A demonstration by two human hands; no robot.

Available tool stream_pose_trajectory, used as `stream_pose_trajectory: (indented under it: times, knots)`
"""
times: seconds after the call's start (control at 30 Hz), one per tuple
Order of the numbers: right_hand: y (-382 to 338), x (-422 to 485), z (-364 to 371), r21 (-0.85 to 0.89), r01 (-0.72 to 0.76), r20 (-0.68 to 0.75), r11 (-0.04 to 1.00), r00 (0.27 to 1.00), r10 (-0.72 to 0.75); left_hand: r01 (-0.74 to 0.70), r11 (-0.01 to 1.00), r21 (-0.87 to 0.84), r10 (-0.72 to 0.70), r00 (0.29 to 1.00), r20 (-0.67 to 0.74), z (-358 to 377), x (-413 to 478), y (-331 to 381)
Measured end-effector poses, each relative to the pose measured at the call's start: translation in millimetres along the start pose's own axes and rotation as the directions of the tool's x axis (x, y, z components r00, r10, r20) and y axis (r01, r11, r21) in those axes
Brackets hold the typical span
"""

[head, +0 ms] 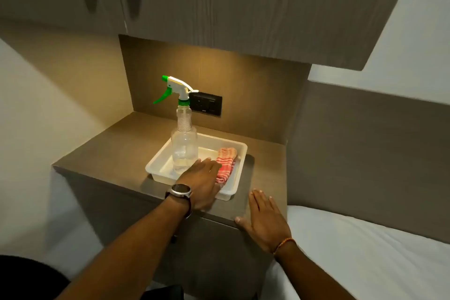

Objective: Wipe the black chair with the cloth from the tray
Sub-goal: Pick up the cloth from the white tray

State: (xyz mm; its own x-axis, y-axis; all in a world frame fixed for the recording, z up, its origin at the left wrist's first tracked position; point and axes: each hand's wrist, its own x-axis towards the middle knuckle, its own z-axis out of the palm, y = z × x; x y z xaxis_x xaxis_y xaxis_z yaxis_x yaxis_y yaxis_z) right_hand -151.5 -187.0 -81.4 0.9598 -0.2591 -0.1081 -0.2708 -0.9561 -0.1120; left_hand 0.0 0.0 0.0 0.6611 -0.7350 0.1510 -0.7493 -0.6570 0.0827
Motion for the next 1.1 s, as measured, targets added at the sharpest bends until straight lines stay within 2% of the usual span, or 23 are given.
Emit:
stream_pose_trajectory:
  times: [0.07, 0.17, 0.3, 0.53, 0.63, 0.7, 0.8, 0.9, 1.1]
  knots:
    - [3, 2, 4, 0.010, 0.013, -0.028, 1.000, 1.000, -0.013, 0.036, 0.996, -0.079, -0.035, 0.999, 0.018, 4, 18, 3]
    - [6, 7, 10, -0.015, 0.022, -0.062, 1.000, 0.998, -0.023, 0.138, 0.971, -0.195, -0.109, 0.983, 0.151, 6, 44, 10]
    - [8, 10, 14, -0.019, 0.021, -0.040, 1.000, 0.999, -0.022, 0.162, 0.984, -0.080, -0.135, 0.953, 0.272, 16, 64, 13]
    - [9, 13, 18, 0.001, 0.020, -0.040, 1.000, 0.999, -0.020, 0.182, 0.983, -0.012, -0.173, 0.952, 0.253, 26, 87, 9]
    - [8, 13, 19, 0.003, 0.019, -0.044, 1.000, 0.999, -0.019, 0.220, 0.974, -0.046, -0.209, 0.961, 0.181, 27, 85, 10]
    - [6, 13, 19, -0.003, 0.024, -0.054, 1.000, 0.998, -0.024, 0.225, 0.969, -0.099, -0.218, 0.973, 0.082, 22, 78, 8]
    - [7, 12, 19, -0.020, 0.031, -0.078, 0.999, 0.996, -0.032, 0.221, 0.941, -0.256, -0.243, 0.968, -0.060, -2, 65, 2]
    - [8, 12, 20, -0.024, 0.034, -0.088, 0.999, 0.995, -0.036, 0.180, 0.940, -0.289, -0.228, 0.964, -0.140, -35, 47, -6]
    - [6, 8, 15, -0.001, 0.032, -0.081, 0.999, 0.996, -0.032, 0.107, 0.935, -0.339, -0.243, 0.888, -0.390, -75, -14, -11]
